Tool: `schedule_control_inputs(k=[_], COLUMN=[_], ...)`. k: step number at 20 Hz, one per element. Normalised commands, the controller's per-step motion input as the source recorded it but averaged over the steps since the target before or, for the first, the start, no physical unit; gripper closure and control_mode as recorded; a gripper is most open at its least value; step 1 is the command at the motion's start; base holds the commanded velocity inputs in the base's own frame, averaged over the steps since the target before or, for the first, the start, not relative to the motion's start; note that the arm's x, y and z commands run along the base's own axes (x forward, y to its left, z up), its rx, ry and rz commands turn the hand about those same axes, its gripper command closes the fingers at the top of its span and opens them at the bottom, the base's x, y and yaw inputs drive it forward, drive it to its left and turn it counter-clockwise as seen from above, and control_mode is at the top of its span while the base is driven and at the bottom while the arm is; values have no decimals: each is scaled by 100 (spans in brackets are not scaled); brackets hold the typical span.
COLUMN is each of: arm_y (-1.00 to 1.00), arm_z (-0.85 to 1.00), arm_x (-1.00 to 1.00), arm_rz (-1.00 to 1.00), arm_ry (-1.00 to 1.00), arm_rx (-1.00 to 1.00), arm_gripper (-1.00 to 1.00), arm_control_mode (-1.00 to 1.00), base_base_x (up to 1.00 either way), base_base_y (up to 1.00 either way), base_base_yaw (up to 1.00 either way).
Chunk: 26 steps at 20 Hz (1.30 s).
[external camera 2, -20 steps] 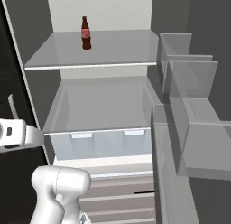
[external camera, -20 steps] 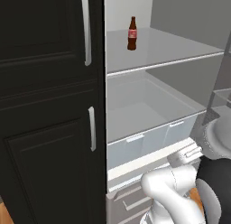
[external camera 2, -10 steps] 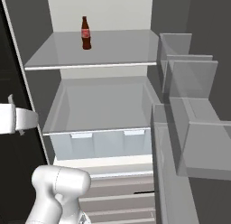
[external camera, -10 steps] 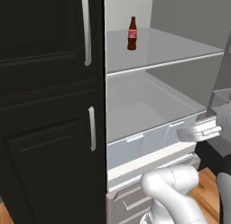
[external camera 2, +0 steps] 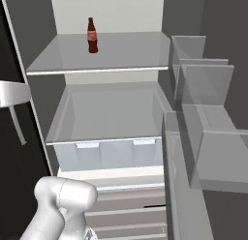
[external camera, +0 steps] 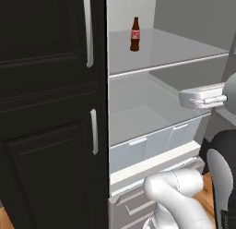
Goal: Open the fridge, grab two sodas, and place both sodas inside the bowl with ice on the dining counter.
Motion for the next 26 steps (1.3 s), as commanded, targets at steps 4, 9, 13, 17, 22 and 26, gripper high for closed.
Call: schedule_control_inputs(k=[4, 9, 13, 17, 22, 26], arm_y=[0, 0, -17, -34, -35, -12], arm_z=[31, 4, 9, 3, 5, 4], arm_x=[63, 66, 13, 0, 0, 3], arm_rz=[0, 2, 1, 0, 0, 0], arm_ry=[-25, -21, -12, -2, 0, 0], arm_rx=[1, 0, 0, 3, 5, 2], arm_gripper=[-100, -100, -100, -100, -100, -100], arm_control_mode=[-100, -100, -100, -100, -100, -100], base_base_x=[0, 0, 0, 0, 0, 0], base_base_y=[0, 0, 0, 0, 0, 0], base_base_yaw=[0, 0, 0, 0, 0, 0])
